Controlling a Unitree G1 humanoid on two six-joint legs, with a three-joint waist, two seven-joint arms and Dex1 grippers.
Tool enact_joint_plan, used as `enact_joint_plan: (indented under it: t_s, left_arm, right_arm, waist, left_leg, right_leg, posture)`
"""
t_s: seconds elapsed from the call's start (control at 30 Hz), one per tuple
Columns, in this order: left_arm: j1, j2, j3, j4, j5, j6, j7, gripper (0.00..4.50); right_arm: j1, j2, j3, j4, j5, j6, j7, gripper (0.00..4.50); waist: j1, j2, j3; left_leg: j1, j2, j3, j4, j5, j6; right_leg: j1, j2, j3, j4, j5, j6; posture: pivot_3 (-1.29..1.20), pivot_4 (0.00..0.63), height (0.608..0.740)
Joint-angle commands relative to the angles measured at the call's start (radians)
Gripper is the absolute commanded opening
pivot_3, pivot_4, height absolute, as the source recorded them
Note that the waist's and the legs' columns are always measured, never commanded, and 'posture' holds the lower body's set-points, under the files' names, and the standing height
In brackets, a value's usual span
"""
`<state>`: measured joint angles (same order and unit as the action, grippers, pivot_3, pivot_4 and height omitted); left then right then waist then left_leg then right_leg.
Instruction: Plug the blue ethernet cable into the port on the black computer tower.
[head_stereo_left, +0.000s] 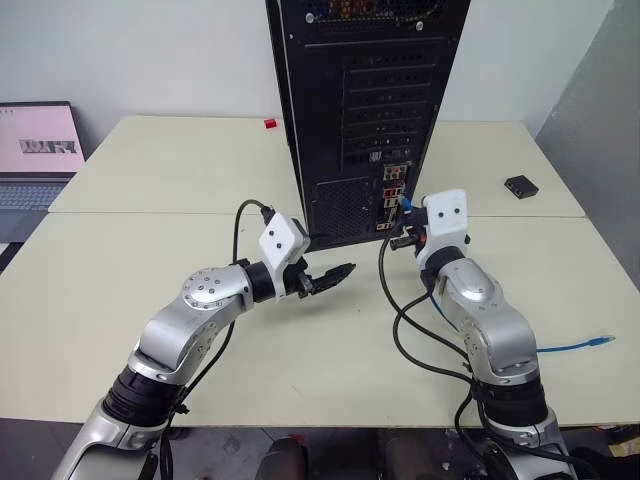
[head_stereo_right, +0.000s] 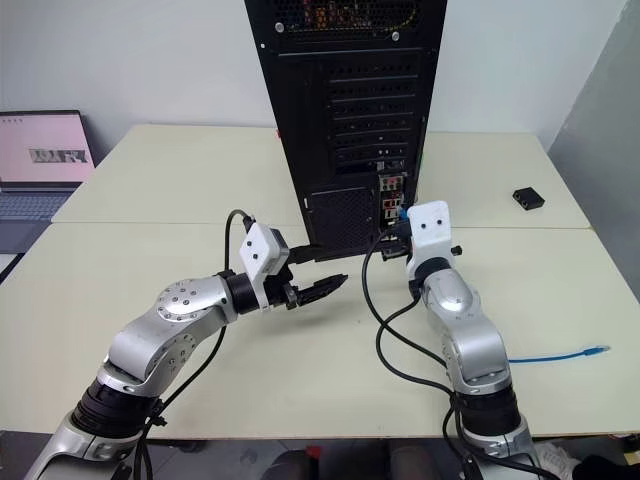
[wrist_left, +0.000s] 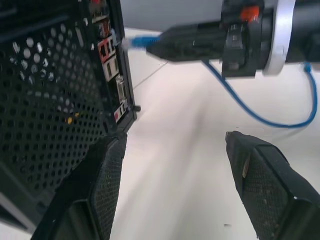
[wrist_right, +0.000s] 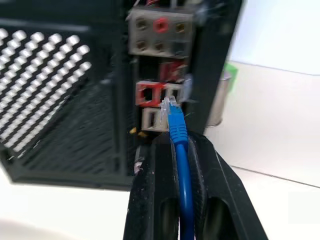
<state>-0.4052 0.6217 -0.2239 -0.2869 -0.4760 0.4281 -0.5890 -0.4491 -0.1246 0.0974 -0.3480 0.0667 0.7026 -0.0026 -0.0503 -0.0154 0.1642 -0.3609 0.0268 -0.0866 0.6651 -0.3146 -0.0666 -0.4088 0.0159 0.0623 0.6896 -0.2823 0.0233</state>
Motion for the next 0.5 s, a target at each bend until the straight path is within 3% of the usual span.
enact_joint_plan:
  t_s: [0.03, 0.5]
  left_arm:
    - [-0.003, -0.027, 0.013, -0.066, 0.045, 0.009, 0.019, 3.33]
    - [-0.002, -0.082, 0.061, -0.041, 0.149, 0.043, 0.062, 3.33]
  right_arm:
    - [-0.043, 0.033, -0.004, 0.001, -0.011, -0.037, -0.010, 0.00]
    - [-0.059, 0.096, 0.002, 0.062, -0.027, -0.052, -0.008, 0.00]
  waist:
    - [0.000, 0.000, 0.000]
    - [0.000, 0.000, 0.000]
  left_leg:
    - [0.000, 0.000, 0.000, 0.000, 0.000, 0.000]
    - [-0.001, 0.000, 0.001, 0.000, 0.000, 0.000]
  right_leg:
    - [0.000, 0.000, 0.000, 0.000, 0.000, 0.000]
    - [-0.001, 0.000, 0.001, 0.000, 0.000, 0.000]
  posture:
    - [0.00, 0.150, 0.740]
    - [0.00, 0.150, 0.740]
